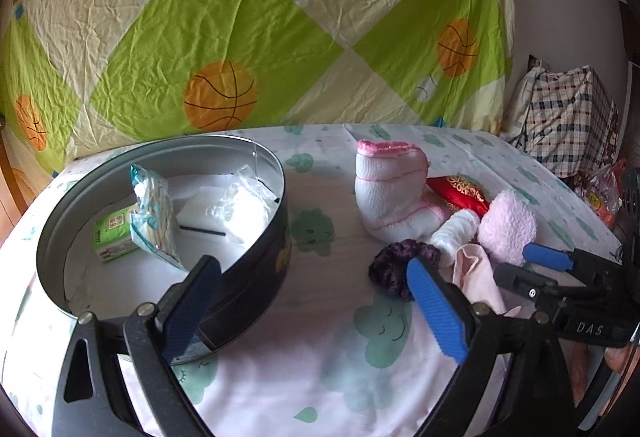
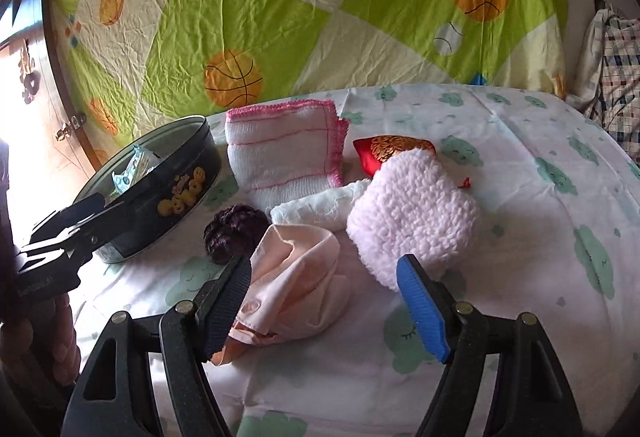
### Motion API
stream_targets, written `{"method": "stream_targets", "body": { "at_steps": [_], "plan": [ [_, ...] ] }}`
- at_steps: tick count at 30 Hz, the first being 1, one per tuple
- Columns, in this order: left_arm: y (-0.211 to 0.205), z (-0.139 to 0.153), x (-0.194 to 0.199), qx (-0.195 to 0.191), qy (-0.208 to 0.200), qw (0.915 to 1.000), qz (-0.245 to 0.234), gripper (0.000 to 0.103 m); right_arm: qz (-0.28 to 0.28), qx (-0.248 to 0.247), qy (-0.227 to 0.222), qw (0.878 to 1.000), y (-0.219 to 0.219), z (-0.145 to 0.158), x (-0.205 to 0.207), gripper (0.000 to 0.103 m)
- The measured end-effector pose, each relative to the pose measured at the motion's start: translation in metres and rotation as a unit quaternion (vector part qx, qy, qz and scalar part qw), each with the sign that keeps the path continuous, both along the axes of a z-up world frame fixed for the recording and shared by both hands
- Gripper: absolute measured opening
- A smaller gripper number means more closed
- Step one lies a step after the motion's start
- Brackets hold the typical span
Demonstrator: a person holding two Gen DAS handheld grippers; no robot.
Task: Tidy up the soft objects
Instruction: 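Withdraw both tools from the tin toward the remaining soft items, then grasp the light pink cloth with the right tool and lift it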
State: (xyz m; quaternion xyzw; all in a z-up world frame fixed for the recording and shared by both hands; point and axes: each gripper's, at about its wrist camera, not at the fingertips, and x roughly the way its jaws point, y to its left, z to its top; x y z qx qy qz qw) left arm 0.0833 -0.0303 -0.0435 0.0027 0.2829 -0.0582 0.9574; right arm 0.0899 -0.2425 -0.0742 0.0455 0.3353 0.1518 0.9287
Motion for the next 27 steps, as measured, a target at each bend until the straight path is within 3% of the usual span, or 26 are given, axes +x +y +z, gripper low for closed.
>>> {"method": "stream_targets", "body": {
  "at_steps": [4,9,15,21,24,26,27],
  "plan": [
    [-0.009,0.001,-0.005,0.026,-0.021,0.9994,0.007,0.096,0.032,-0.035,-0.002,0.999,0.019,-0.004,-0.001,0.078],
    [-0.004,-0.003,-0.003,0.015,-0.011,0.9998,0.009,0.096,0.070,-0.072,0.025,0.995,0.039,-0.012,0.006,0.081],
    [0.005,-0.002,-0.004,0.000,-0.011,0.9998,0.018,0.096,0.076,-0.100,0.059,0.990,0.047,-0.021,0.014,0.081],
    [-0.001,-0.001,-0.009,0.002,-0.014,0.9999,0.008,0.096,0.080,-0.110,0.062,0.989,0.048,-0.022,0.014,0.080],
    [-0.003,0.000,-0.011,0.003,-0.016,0.9999,0.005,0.096,0.070,-0.110,0.054,0.990,0.046,-0.020,0.013,0.063],
    [-0.002,0.000,-0.011,0.001,-0.016,0.9999,0.006,0.096,0.068,-0.108,0.047,0.991,0.046,-0.020,0.011,0.043],
    [-0.001,0.000,-0.010,-0.001,-0.015,0.9999,0.006,0.096,0.068,-0.105,0.045,0.991,0.045,-0.020,0.011,0.039]
  ]
}}
